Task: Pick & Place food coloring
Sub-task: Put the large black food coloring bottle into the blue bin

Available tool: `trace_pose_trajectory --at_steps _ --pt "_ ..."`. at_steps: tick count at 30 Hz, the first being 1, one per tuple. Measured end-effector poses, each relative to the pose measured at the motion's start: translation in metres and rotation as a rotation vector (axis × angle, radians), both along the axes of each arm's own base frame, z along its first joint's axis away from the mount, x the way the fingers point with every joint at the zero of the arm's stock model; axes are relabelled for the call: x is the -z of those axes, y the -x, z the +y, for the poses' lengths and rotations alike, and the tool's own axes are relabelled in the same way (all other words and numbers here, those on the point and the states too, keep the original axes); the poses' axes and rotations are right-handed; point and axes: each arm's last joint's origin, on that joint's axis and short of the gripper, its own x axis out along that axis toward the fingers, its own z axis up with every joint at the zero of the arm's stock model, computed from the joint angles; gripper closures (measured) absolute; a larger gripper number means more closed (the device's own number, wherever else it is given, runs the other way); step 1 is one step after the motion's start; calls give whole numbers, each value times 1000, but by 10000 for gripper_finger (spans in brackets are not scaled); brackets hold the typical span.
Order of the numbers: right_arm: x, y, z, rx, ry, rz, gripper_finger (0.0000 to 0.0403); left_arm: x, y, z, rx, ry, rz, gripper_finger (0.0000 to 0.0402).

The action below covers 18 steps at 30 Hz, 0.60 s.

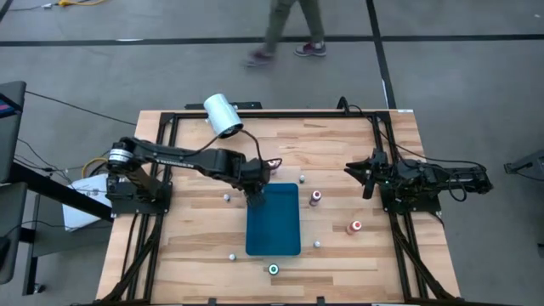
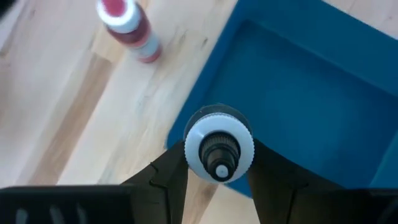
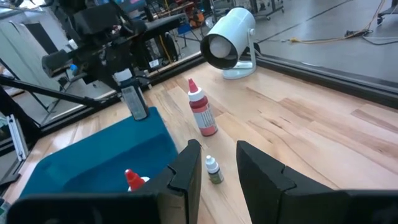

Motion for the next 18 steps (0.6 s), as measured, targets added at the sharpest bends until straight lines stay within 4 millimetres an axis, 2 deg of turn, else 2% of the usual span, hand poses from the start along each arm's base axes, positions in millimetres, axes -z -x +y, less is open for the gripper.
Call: trace_pose_trajectory --at_steps 8,15,18 --pt "0 0 0 0 0 3 310 11 -3 -10 -7 7 34 272" --pt "0 0 0 0 0 4 310 10 -3 -11 -25 -27 32 272" --pt "0 0 0 0 0 4 310 16 -5 -14 -27 -22 53 272"
